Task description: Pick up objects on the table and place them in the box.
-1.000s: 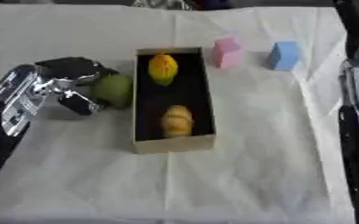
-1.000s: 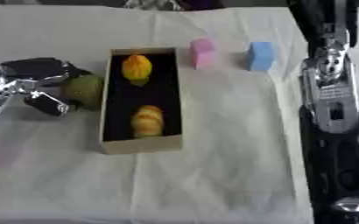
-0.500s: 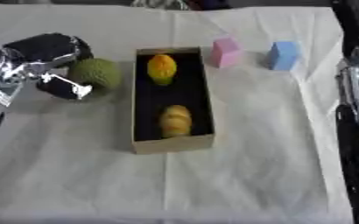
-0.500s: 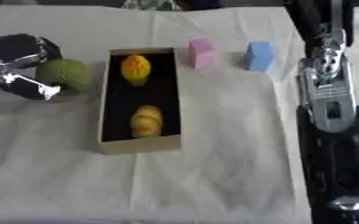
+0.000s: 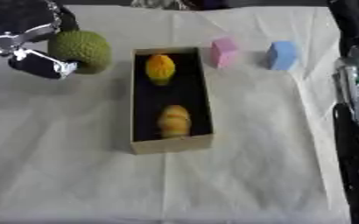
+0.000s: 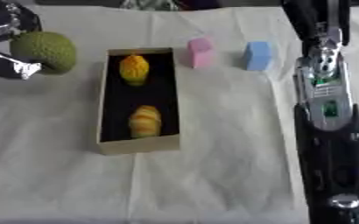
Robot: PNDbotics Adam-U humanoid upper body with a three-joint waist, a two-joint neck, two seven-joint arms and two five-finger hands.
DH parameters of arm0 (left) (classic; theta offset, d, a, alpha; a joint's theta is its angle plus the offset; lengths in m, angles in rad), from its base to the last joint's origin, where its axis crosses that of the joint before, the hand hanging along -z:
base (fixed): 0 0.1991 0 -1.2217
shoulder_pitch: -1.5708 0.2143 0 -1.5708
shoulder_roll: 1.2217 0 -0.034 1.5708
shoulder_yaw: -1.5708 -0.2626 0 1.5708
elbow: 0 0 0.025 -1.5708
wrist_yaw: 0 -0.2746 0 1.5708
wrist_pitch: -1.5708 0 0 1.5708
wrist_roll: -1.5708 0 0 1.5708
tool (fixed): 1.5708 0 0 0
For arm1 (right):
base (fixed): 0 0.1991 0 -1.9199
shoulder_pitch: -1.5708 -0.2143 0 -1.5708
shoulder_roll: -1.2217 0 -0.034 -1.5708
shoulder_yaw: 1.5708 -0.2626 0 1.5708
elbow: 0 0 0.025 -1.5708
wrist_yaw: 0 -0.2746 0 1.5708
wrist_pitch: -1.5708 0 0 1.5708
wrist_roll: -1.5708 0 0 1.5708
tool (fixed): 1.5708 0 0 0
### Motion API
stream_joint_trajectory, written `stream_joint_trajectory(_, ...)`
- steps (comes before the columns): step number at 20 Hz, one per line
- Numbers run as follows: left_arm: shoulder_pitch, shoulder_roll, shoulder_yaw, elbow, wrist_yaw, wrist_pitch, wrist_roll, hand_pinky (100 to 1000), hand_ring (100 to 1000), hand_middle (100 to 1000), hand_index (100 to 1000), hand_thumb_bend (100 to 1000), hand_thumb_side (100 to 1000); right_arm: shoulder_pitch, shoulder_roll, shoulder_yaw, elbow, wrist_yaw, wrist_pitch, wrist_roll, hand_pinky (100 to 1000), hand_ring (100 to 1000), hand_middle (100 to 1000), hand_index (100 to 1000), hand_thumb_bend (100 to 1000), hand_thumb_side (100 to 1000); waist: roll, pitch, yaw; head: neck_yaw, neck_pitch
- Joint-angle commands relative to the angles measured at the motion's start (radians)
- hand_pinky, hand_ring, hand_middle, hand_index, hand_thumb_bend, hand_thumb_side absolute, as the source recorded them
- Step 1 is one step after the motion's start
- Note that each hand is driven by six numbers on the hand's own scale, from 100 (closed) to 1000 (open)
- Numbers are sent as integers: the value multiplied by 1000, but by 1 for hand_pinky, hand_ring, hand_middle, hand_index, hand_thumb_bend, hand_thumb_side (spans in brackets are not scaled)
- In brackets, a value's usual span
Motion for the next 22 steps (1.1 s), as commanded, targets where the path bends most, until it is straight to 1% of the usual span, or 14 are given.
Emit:
stream_joint_trajectory(1, -44, 8, 11, -57, 58, -2, -20, 681, 641, 548, 593, 100, 261, -9, -18, -2, -27, 4, -1, -3, 728, 731, 562, 831, 100, 529, 17, -20, 2, -2, 4)
stream_joint_trajectory(8, -93, -80, -25, -113, 193, -5, -92, 679, 622, 537, 595, 100, 249, -16, -14, 1, -29, 6, -2, -3, 728, 730, 563, 831, 100, 529, 17, -22, 0, -4, 4)
stream_joint_trajectory(12, -97, -135, -46, -147, 231, 0, -134, 677, 618, 533, 595, 100, 248, -18, -9, 3, -33, 5, -3, -2, 728, 730, 563, 831, 100, 531, 16, -21, -1, -10, 4)
stream_joint_trajectory(16, -85, -170, -63, -136, 219, 11, -159, 676, 618, 535, 595, 100, 252, -16, -5, 3, -36, 3, -2, -3, 728, 730, 562, 831, 100, 531, 17, -20, -5, -11, 4)
stream_joint_trajectory(22, -71, -225, -84, -28, 131, 5, -160, 675, 623, 543, 606, 100, 262, -16, -1, 5, -41, -1, -2, -1, 729, 730, 562, 831, 100, 531, 16, -16, -10, -16, 4)
